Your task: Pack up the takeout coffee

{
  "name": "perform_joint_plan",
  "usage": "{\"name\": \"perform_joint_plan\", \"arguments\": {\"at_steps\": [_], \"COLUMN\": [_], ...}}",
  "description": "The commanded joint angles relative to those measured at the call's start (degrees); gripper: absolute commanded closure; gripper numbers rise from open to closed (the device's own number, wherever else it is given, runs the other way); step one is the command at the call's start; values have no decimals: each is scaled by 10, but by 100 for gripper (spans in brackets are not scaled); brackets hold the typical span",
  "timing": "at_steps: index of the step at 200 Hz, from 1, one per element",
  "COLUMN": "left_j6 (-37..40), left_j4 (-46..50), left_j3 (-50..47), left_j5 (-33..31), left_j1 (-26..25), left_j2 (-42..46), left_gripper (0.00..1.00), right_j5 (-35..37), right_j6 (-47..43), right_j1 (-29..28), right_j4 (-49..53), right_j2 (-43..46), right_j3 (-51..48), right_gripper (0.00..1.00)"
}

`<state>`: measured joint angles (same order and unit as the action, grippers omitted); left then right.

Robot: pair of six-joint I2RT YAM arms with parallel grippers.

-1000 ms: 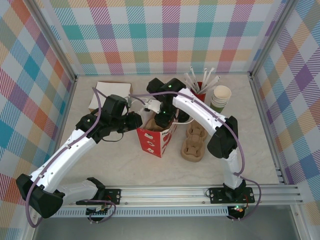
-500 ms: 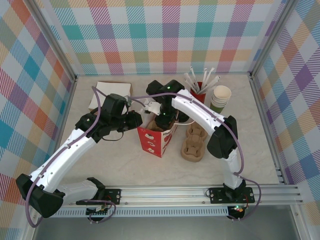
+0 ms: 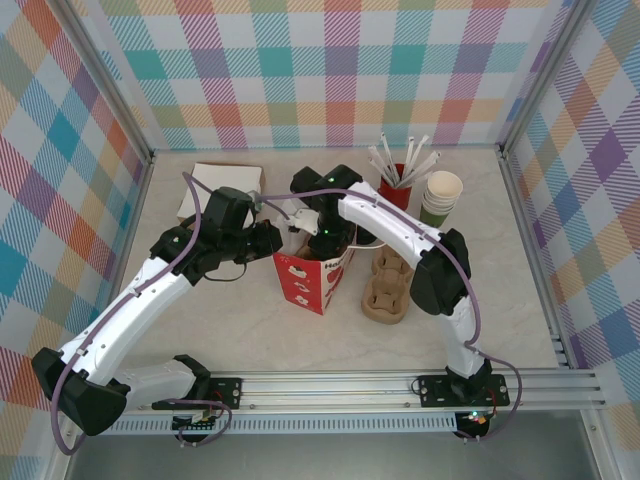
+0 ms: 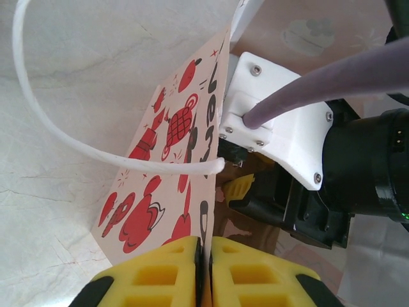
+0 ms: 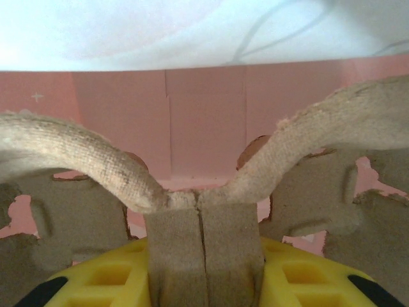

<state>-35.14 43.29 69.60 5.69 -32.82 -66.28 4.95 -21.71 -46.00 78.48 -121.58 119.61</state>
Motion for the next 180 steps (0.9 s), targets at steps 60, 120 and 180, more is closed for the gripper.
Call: {"name": "perform_joint_plan", "arguments": {"at_steps": [60, 120, 180], "left_j6": [14, 15, 20], "left_j4": [0, 3, 8], "left_j3": [30, 37, 43], "left_j5": [-5, -4, -15], "left_j1": [1, 1, 0], "left_j2": [-2, -3, -4], "left_gripper": [91, 91, 92], "right_j5": [19, 28, 21], "right_j6": [-18, -16, -12], "right_j1": [-2, -1, -2], "right_j4": [0, -13, -24], "right_j2": [-30, -47, -45], "right_j3": [-55, -81, -97], "right_gripper": [64, 64, 63]}}
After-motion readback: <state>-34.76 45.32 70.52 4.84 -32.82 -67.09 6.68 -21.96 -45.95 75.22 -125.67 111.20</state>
